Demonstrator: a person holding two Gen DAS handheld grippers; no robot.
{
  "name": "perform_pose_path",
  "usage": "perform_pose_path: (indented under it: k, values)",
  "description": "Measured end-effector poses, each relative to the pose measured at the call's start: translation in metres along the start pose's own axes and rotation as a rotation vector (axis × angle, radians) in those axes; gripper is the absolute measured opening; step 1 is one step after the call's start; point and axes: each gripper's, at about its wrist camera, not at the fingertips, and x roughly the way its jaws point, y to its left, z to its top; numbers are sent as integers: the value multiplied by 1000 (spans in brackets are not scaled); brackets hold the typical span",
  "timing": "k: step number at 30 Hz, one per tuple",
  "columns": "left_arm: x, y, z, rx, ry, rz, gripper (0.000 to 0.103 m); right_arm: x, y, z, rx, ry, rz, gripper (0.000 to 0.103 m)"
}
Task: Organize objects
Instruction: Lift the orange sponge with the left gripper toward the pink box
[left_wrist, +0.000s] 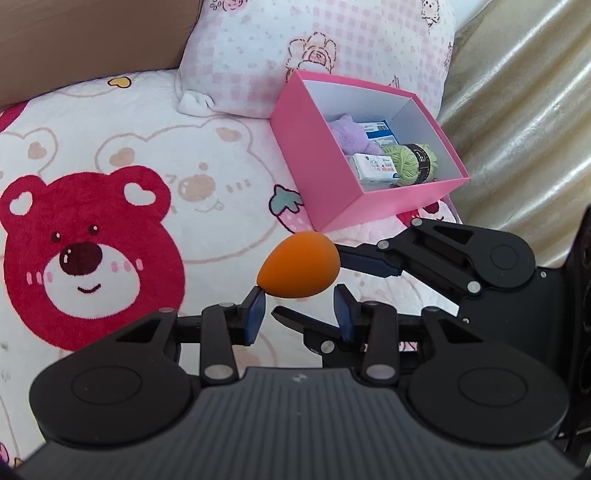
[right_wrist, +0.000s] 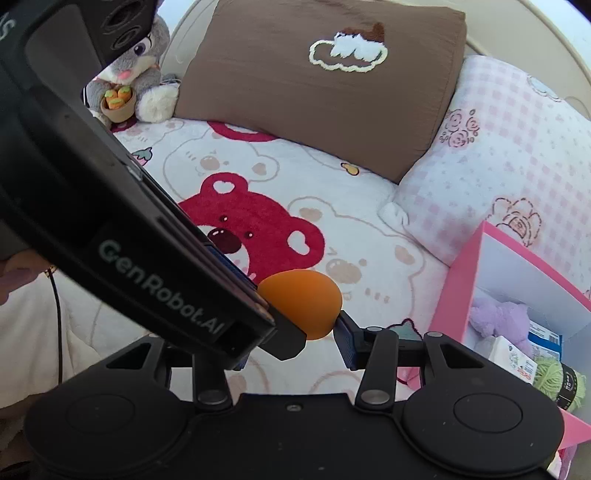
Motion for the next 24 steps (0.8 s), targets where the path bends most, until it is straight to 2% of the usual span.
perform_pose_path:
  k: [9, 24]
  values:
    - [-6, -33, 11, 70, 10, -11, 38, -26, -12, -4, -9, -37, -47, 51]
    - [1, -96, 37, 191, 22, 7, 39, -66, -56, -15, 73, -74, -85, 51]
